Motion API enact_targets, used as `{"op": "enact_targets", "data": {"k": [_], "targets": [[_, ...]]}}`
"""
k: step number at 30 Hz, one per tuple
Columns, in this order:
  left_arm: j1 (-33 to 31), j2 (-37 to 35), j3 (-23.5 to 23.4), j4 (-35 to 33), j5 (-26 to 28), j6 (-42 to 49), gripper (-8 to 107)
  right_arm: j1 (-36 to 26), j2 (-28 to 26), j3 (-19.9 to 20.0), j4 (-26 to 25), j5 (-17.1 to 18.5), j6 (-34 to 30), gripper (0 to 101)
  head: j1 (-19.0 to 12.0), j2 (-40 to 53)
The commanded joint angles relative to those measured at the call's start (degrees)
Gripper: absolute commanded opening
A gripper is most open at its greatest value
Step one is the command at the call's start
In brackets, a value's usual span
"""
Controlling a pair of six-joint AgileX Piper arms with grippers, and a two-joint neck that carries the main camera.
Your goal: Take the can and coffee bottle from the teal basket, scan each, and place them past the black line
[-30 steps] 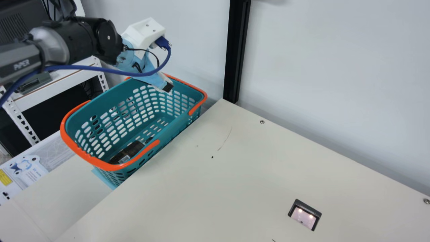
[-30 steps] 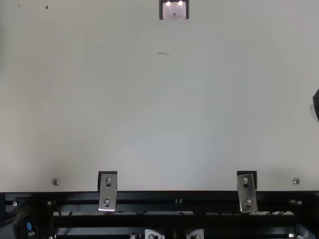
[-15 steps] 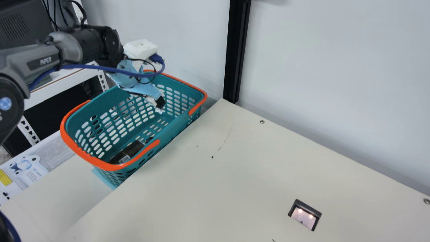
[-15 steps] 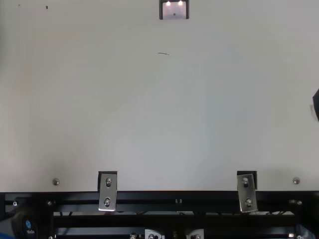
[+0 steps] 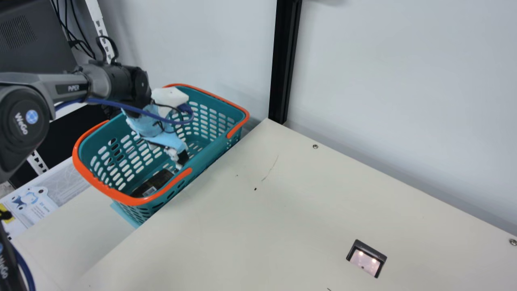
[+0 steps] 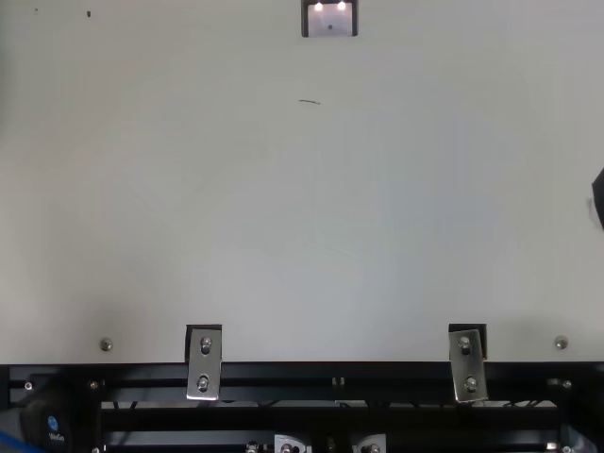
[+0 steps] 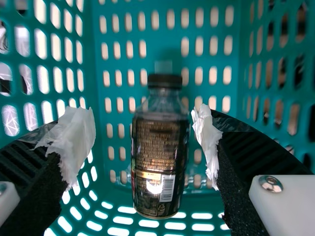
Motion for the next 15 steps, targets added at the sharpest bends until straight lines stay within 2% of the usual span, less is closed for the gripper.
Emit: {"op": "enact_targets", "data": {"k": [1,15], "targets": [[0.2,1.0,0.8,0.0,-0.4,0.9,90,0.0,0.0,0.0,0.0,0.0,0.0,101,-1.9,0.9],[1.4,6.0,1.8,0.3,-1.8,4.3,90,0.0,0.0,0.0,0.0,0.0,0.0,101,-1.9,0.9]]}}
